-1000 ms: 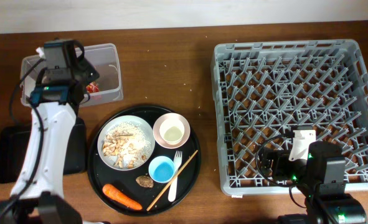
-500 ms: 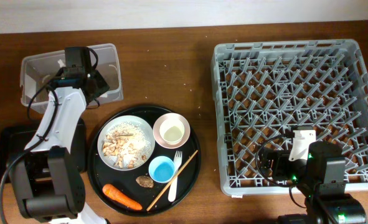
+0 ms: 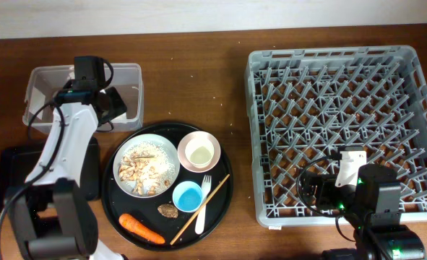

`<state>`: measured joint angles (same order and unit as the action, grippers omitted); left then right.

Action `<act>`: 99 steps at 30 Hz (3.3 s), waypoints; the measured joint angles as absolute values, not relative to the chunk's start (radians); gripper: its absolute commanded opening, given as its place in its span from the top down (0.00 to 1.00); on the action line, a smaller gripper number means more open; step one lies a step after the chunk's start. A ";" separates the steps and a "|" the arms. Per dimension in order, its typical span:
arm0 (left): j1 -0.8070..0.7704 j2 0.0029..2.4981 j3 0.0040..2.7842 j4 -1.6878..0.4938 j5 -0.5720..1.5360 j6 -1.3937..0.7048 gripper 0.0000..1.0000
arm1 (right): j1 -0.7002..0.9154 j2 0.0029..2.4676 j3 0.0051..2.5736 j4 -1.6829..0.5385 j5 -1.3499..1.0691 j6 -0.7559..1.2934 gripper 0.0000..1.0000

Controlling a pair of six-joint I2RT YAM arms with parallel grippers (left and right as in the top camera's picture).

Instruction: Sort waste into correct bins and load items into the dishwasher rack

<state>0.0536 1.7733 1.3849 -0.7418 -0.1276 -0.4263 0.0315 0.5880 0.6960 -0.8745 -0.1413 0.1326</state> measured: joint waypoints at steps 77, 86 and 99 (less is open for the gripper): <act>-0.392 1.953 1.536 -1.230 0.076 -0.187 0.82 | 0.031 0.588 0.696 -0.911 -0.179 0.133 0.02; -0.392 1.990 1.567 -1.275 0.078 -0.198 0.99 | 0.031 0.588 0.696 -0.912 -0.179 0.133 0.02; -0.240 1.907 1.814 -1.364 1.076 0.244 0.99 | 0.031 0.630 0.702 -0.496 -0.738 0.112 0.02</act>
<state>-0.2401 1.9072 1.8145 -1.3640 1.0760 0.2443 0.0315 0.6304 0.7017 -0.4961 -0.7380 0.1120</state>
